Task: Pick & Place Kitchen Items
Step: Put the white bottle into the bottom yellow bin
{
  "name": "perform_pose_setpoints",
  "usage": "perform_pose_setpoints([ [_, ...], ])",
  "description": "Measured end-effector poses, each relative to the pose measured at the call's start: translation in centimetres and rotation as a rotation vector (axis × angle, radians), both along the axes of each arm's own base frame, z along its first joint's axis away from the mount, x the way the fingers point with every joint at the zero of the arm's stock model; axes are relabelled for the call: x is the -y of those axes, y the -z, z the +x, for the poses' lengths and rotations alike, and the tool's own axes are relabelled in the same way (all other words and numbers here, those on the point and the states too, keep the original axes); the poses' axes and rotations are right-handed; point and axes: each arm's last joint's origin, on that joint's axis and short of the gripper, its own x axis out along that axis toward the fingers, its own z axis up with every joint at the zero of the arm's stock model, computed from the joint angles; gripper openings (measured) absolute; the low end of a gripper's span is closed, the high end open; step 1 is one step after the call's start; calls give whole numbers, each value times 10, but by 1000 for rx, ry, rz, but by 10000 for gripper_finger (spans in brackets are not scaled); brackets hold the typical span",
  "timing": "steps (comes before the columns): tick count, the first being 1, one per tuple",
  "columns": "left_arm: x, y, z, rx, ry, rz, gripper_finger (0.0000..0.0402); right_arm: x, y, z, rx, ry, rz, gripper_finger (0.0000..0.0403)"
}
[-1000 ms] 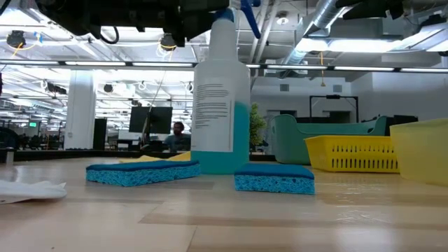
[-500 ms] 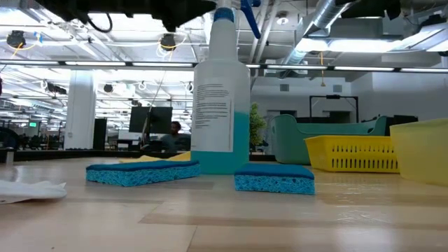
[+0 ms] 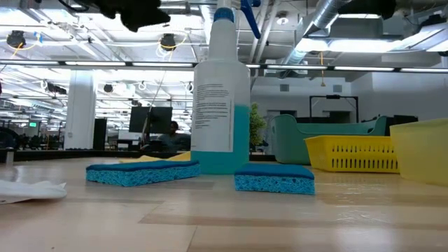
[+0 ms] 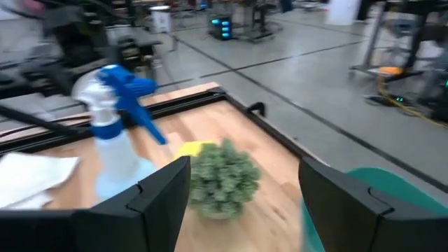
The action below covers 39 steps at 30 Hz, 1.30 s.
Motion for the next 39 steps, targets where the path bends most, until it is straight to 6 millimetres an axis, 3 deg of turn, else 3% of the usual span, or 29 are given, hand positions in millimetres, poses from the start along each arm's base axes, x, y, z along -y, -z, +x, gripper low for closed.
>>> perform_pose_setpoints([
  [11,-6,2,-2,-16,-217,53,260,-24,3,39,16,-248,34,256],
  [24,-12,-13,-2,99,-420,185,260,-46,15,87,74,-279,-14,256],
  [33,-20,-19,-1,116,-483,282,260,-73,64,125,-97,-338,-52,256],
  [39,-29,-19,-1,112,-532,284,260,-72,81,149,-43,-181,-85,256],
])
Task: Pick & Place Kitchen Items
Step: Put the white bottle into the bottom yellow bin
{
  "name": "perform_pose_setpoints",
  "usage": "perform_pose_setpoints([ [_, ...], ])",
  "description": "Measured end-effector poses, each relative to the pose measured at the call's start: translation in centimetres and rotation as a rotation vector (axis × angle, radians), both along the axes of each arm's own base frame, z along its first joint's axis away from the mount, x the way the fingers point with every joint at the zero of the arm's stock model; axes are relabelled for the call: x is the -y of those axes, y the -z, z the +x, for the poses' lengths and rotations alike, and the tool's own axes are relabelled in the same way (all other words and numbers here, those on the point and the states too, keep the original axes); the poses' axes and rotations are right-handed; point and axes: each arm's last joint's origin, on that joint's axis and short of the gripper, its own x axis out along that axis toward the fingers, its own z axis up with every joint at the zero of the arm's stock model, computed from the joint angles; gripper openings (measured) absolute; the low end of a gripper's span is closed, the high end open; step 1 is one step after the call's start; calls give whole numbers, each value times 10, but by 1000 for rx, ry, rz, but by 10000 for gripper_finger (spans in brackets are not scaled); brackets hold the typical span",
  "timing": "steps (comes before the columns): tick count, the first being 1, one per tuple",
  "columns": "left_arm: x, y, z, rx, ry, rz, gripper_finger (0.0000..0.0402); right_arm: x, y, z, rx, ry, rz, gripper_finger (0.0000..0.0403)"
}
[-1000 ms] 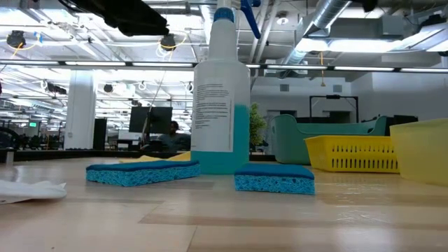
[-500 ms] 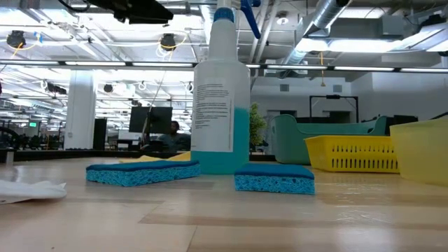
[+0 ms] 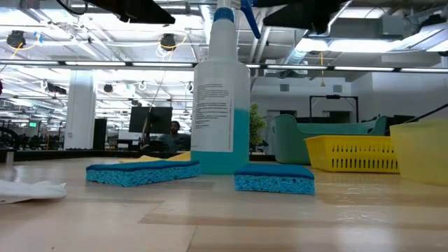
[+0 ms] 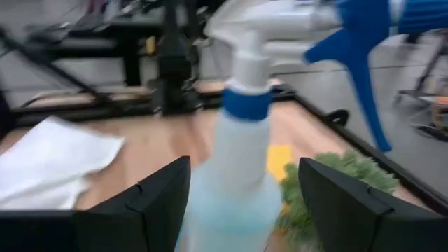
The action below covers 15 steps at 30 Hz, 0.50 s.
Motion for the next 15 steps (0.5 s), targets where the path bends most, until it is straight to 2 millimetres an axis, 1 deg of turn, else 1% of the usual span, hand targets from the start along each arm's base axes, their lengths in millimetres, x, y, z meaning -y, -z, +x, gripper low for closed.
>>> perform_pose_setpoints([
  [5,-4,0,0,0,-22,0,260,11,6,20,103,67,34,256],
  [8,-5,0,0,-1,-23,0,260,12,11,29,150,76,48,256],
  [12,-5,0,0,-3,-23,0,260,10,18,35,178,76,57,256],
  [15,-5,0,0,-4,-23,0,260,10,18,35,188,74,62,256],
])
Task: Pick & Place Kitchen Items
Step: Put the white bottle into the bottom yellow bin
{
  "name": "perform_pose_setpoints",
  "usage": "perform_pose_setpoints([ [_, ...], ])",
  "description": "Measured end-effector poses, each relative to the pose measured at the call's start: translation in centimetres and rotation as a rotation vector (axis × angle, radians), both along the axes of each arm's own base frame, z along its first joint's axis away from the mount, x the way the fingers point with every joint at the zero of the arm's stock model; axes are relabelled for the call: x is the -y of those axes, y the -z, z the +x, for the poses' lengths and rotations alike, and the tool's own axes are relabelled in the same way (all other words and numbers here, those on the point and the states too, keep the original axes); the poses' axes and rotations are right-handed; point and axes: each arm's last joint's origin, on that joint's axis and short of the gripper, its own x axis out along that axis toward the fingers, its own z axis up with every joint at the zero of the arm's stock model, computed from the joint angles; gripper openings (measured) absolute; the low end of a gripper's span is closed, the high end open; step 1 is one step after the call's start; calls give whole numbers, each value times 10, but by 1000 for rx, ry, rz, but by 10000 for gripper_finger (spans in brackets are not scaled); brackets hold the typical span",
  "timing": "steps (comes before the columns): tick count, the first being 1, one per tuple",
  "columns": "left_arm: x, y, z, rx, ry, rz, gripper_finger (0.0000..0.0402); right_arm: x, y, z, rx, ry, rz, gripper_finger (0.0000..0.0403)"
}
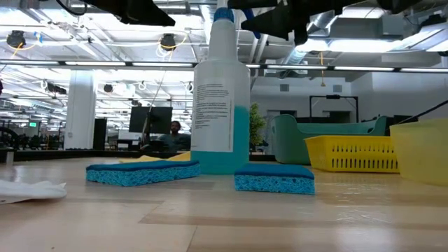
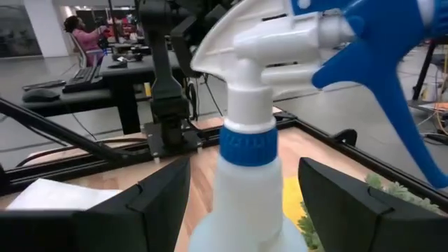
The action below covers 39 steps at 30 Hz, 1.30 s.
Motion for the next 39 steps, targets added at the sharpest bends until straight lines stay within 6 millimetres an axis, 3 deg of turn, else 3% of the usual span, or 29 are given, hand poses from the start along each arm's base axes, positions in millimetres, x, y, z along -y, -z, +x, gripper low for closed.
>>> perform_pose_setpoints([
  [19,0,0,0,2,1,-3,260,26,-2,9,23,-23,27,256],
  [39,0,0,0,16,2,-21,260,52,-4,17,47,-180,60,256],
])
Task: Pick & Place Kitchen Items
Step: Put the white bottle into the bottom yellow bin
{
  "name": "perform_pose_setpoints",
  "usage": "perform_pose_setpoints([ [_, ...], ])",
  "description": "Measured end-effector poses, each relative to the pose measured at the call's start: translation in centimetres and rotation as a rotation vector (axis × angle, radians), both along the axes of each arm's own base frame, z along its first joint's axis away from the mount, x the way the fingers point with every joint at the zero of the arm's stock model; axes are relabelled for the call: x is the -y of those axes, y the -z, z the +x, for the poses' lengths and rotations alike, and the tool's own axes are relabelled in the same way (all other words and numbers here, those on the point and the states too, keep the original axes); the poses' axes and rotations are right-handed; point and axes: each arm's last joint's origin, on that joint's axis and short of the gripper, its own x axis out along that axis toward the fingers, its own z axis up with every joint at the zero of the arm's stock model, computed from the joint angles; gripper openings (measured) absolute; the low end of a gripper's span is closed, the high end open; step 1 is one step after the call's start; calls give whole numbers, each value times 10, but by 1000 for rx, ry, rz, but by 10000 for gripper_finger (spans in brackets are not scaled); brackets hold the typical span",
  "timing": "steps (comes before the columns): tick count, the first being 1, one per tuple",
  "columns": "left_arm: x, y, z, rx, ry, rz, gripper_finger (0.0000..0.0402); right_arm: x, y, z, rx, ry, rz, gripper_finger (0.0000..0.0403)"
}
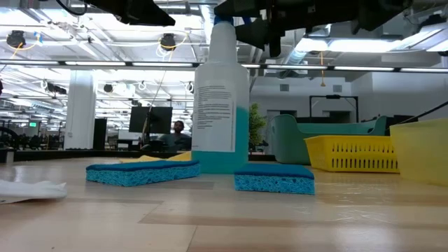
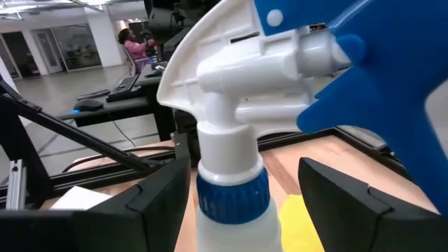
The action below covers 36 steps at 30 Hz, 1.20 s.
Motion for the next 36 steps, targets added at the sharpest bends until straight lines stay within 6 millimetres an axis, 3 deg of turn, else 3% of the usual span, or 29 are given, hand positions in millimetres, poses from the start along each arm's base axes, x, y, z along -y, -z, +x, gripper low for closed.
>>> perform_pose_setpoints([
  [15,0,0,0,0,0,-1,260,3,0,1,0,-8,1,246],
  [27,0,1,0,-7,0,0,260,2,-9,7,-30,-10,-4,123],
  [36,0,2,0,-23,0,0,260,0,-8,7,-45,-34,-5,141],
])
